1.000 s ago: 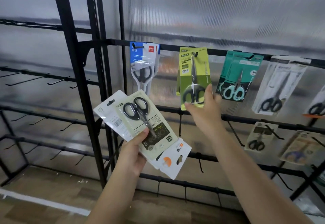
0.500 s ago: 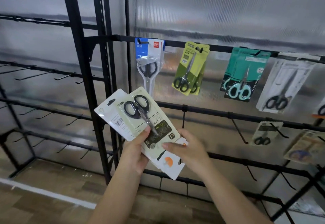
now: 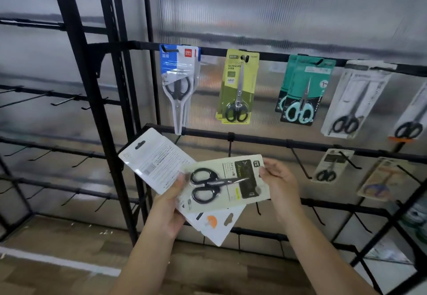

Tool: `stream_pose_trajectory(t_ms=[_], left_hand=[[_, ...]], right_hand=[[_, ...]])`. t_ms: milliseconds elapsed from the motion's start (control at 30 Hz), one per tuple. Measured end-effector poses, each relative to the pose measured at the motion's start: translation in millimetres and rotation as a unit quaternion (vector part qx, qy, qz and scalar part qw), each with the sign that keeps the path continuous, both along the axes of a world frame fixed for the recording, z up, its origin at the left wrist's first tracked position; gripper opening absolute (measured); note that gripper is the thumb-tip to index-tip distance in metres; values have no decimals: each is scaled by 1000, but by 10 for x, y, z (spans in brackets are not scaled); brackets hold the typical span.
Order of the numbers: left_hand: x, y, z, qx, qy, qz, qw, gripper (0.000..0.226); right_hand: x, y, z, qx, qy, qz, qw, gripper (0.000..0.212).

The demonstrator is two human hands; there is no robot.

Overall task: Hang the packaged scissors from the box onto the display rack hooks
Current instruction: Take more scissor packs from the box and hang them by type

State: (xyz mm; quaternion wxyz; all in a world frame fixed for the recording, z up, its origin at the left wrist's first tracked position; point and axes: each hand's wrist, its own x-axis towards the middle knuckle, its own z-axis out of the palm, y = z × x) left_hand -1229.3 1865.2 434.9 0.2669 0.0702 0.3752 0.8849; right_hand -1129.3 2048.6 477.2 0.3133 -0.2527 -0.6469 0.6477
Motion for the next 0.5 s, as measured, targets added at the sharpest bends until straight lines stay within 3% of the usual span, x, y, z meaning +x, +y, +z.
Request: stream_pose_trajectory(t_ms=[167,300,367,500], left_hand=[[58,131,-123,-12,-22,-12,1000,54],[131,293,-190,8,-27,-5,1000,57],[195,429,-236,12,-29,-9,999,53],[348,755,-325,-22,-52,-40,998,39]], right_hand=[[-71,64,93,-16,23,-51,998,18],[6,93,141,-248,122,-61,959,26],[47,61,98,-315,103,-31,943,33],[141,12,-80,-274,55,-31,960,46]])
